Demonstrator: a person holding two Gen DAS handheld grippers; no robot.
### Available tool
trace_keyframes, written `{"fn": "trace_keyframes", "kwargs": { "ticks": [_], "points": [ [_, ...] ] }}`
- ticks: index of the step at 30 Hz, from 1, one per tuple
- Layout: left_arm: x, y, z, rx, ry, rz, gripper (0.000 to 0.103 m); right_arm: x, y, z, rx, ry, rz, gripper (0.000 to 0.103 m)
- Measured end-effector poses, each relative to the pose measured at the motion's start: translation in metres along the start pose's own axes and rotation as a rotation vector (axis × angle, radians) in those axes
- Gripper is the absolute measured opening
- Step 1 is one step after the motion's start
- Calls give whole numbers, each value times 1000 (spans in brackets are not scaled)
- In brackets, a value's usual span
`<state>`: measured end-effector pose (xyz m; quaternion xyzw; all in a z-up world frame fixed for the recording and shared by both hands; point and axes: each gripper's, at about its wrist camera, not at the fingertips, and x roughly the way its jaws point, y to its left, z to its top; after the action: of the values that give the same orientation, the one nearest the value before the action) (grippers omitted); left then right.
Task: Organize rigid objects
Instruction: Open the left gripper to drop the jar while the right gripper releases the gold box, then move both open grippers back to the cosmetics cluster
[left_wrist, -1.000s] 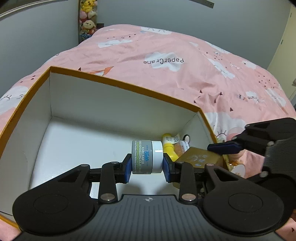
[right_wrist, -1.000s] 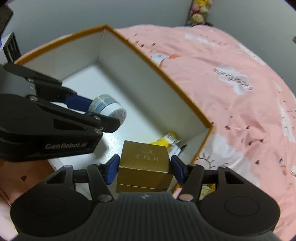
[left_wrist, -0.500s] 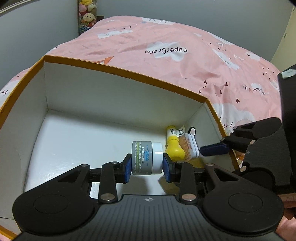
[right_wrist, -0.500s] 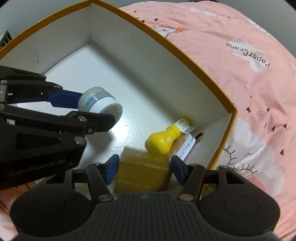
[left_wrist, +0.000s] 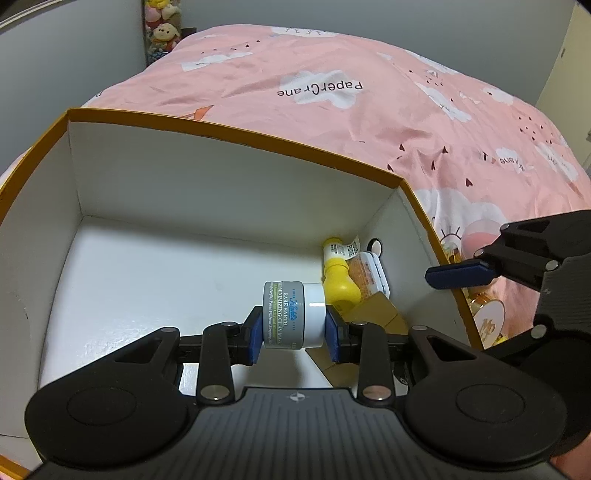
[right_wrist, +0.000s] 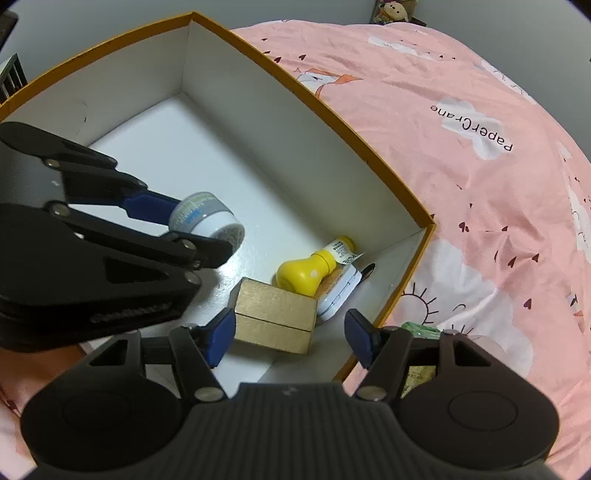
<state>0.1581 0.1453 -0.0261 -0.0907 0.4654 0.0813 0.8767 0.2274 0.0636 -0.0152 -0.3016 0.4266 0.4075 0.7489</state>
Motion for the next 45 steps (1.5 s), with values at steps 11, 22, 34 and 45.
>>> {"fn": "trace_keyframes", "kwargs": {
  "ticks": [11,22,34,45],
  "points": [
    [-4,-2,0,4,-16,-3,43,-11,3,-1,-2,-31,-23,69],
    [-27,-18,3,31,-110,-22,45,-51,0,-17,53,-137,-63,69],
    [-54,-57,1,126,-227,-115,47,-97,-37,-67,278,-255,-109,76],
    [-50,-111,-13,271,-233,-273,47,-96,-71,-140,487,-235,-193,76]
  ]
}}
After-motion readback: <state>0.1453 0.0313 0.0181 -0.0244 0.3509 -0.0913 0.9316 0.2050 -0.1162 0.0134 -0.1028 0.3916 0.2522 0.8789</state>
